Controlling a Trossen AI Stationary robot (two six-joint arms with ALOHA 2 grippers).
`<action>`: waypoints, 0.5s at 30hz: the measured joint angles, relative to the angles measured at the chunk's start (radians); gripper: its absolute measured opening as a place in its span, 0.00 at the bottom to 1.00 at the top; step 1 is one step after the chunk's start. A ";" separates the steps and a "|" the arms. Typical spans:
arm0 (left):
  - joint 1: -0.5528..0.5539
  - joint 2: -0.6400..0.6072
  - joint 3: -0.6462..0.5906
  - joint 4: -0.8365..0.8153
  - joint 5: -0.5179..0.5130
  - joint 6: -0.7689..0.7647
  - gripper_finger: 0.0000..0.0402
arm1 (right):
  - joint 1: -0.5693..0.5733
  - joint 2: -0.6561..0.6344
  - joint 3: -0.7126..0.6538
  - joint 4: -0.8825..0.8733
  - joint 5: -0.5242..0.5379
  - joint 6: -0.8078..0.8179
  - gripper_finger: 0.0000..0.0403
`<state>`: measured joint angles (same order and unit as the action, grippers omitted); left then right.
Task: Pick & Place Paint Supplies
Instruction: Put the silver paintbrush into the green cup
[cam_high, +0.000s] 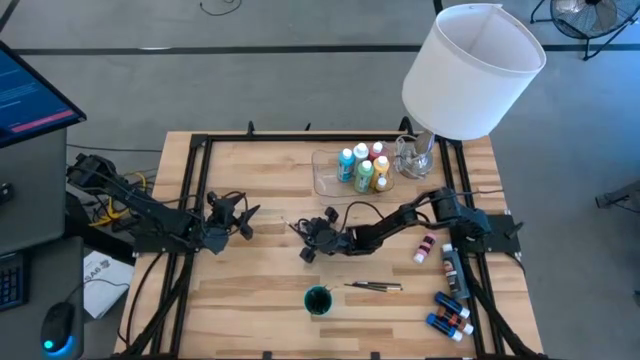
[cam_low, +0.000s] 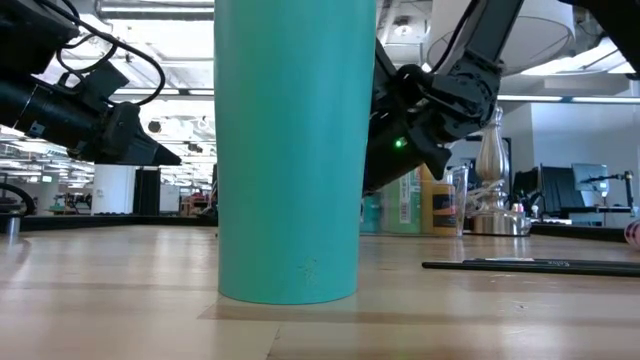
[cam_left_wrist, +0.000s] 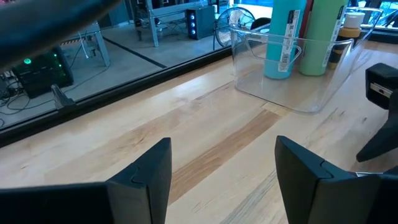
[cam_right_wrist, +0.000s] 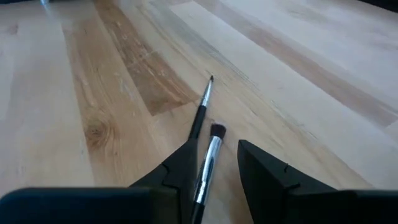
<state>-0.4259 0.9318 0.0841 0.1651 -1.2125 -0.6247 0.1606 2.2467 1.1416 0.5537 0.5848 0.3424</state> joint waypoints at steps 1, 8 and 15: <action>0.000 0.000 0.000 0.000 0.000 0.000 0.46 | -0.002 0.000 0.000 -0.004 0.000 0.007 0.27; 0.000 0.000 0.000 0.001 0.000 0.000 0.46 | -0.012 0.000 0.000 -0.026 -0.001 0.023 0.27; 0.000 0.000 0.000 0.001 0.001 0.000 0.46 | -0.010 0.000 0.000 -0.031 -0.004 0.018 0.27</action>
<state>-0.4259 0.9318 0.0841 0.1658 -1.2118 -0.6247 0.1501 2.2467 1.1416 0.5231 0.5812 0.3607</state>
